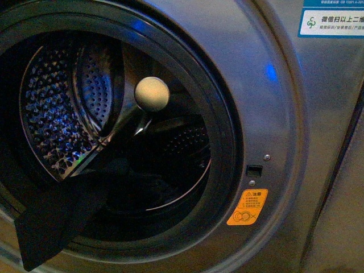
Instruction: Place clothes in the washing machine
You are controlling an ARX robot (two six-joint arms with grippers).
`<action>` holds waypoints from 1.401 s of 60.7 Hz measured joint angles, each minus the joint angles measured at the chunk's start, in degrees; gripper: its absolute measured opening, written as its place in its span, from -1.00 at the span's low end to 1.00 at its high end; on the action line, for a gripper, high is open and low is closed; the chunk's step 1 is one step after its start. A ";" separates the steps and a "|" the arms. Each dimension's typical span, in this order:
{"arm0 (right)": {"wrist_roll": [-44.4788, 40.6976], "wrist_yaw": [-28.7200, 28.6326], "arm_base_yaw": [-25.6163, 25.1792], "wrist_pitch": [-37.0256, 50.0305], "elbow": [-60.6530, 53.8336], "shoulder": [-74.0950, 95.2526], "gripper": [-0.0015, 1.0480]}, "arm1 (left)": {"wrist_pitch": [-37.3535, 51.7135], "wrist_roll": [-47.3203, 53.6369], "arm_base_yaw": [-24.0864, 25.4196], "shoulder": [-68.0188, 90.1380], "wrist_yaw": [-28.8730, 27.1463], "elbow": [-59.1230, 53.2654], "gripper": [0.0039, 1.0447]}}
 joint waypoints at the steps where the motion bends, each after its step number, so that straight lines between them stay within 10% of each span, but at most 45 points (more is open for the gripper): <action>1: 0.00 0.00 0.00 0.00 0.00 0.00 -0.95 | -0.52 0.00 0.00 -0.66 0.00 0.00 -0.94; 85: -0.07 0.00 0.00 0.00 0.00 -0.04 -0.94 | -30.21 0.00 0.00 -30.36 -0.02 0.00 -0.94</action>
